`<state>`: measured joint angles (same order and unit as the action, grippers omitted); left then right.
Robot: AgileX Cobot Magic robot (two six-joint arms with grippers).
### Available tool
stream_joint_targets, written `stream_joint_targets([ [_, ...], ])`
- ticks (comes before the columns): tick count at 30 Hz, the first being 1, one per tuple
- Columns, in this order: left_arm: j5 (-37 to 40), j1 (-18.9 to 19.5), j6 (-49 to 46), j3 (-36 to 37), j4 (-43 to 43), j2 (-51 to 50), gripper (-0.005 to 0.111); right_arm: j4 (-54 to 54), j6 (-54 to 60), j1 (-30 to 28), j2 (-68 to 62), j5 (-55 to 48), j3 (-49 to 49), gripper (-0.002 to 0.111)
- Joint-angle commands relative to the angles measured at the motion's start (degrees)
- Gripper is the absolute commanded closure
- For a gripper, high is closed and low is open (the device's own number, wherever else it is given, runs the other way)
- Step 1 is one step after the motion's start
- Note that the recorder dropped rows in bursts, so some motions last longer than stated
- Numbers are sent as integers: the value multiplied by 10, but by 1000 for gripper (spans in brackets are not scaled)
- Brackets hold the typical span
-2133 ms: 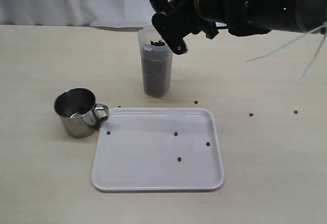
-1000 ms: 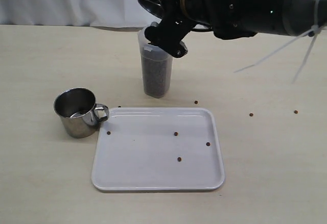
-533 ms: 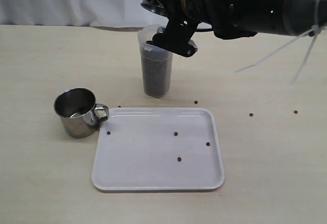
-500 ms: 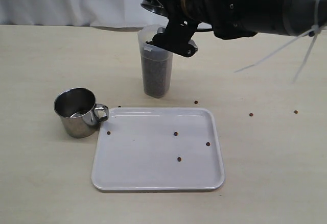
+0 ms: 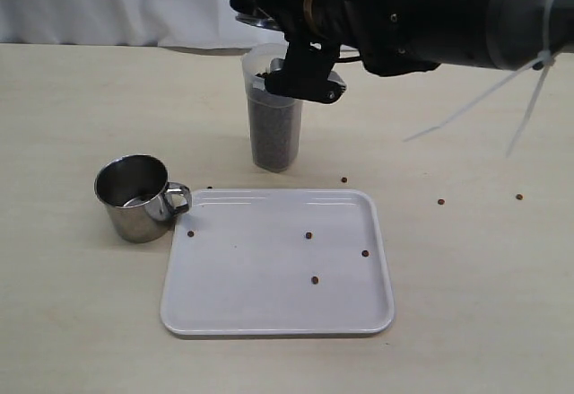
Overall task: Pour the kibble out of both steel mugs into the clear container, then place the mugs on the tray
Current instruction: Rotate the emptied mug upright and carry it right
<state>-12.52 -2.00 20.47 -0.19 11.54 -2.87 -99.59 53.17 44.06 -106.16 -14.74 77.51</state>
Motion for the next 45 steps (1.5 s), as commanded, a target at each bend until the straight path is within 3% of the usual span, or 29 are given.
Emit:
stream_joint_targets([
  [1,-2,-3,2,2,-3,3,107,-4,46,1,0,-10,4,103],
  [8,1,-3,2,2,-3,3,107,-4,51,1,0,-10,4,103],
  [21,1,-3,2,2,-3,3,107,1,-444,21,31,-162,-19,103],
  [25,1,-3,2,2,-3,3,107,20,-638,19,52,-274,-31,103],
  [31,1,-3,2,2,-3,3,107,178,-810,-8,117,-321,-32,103],
  [34,1,-3,2,2,-3,3,107,290,-830,-34,161,-301,-47,103],
  [37,1,-3,2,2,-3,3,107,338,-872,-59,214,-249,-106,103],
  [42,2,-3,2,2,-3,3,107,297,-1055,-110,319,-80,-245,103],
  [45,2,-3,2,2,-3,3,107,217,-1191,-149,365,45,-328,103],
])
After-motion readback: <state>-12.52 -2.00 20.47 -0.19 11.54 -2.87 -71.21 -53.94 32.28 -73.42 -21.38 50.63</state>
